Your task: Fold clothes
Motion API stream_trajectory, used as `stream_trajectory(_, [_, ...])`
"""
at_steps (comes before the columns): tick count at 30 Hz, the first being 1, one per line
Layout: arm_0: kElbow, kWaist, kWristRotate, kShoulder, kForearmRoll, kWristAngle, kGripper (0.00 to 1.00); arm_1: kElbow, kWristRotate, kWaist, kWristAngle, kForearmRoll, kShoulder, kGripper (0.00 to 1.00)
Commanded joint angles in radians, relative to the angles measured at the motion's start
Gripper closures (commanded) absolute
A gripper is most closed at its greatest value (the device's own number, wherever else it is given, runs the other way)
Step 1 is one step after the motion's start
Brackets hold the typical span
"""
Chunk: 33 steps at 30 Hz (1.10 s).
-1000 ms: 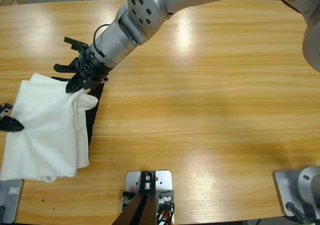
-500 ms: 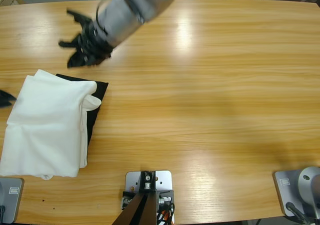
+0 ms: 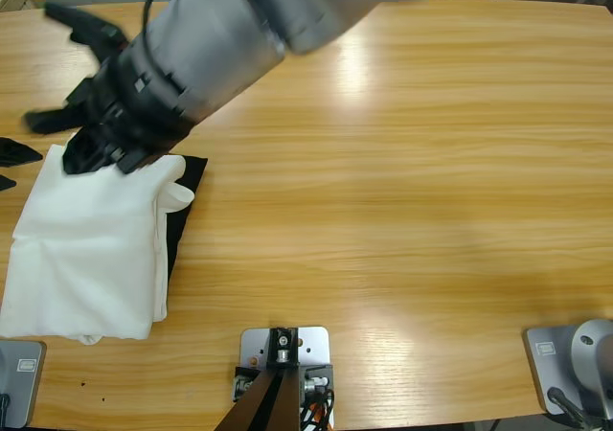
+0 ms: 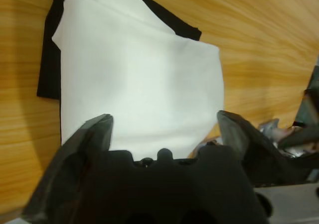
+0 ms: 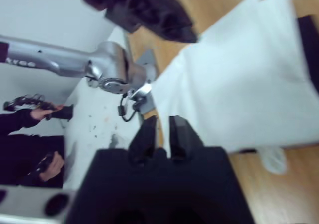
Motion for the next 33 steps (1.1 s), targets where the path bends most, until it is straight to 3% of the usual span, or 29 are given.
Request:
stream_trajectory(1, [0.048, 0.006, 0.004, 0.036, -0.035, -0.018, 0.023, 0.049, 0.03, 0.024, 0.033, -0.074, 0.154, 1.0])
stream_trajectory(5, [0.056, -0.004, 0.002, 0.071, -0.082, -0.043, 0.029, 0.086, 0.03, 0.024, 0.035, -0.079, 0.188, 1.0])
stream_trajectory(9, [0.074, -0.031, 0.001, 0.155, -0.151, -0.093, 0.271, 0.102, 0.03, 0.024, 0.035, -0.103, 0.205, 1.0])
stream_trajectory(12, [0.081, -0.033, -0.004, 0.218, -0.198, -0.104, 0.598, 0.1, 0.032, 0.024, 0.036, -0.114, 0.219, 1.0])
stream_trajectory(15, [0.079, -0.014, -0.005, 0.283, -0.223, -0.104, 0.989, 0.099, 0.036, 0.023, 0.037, -0.123, 0.233, 1.0])
stream_trajectory(21, [0.034, 0.041, 0.006, 0.425, -0.255, -0.154, 1.0, 0.102, 0.036, 0.016, 0.038, -0.122, 0.249, 1.0])
stream_trajectory(33, [0.011, 0.092, 0.019, 0.563, -0.376, -0.152, 1.0, 0.104, 0.04, 0.004, 0.042, -0.095, 0.255, 1.0])
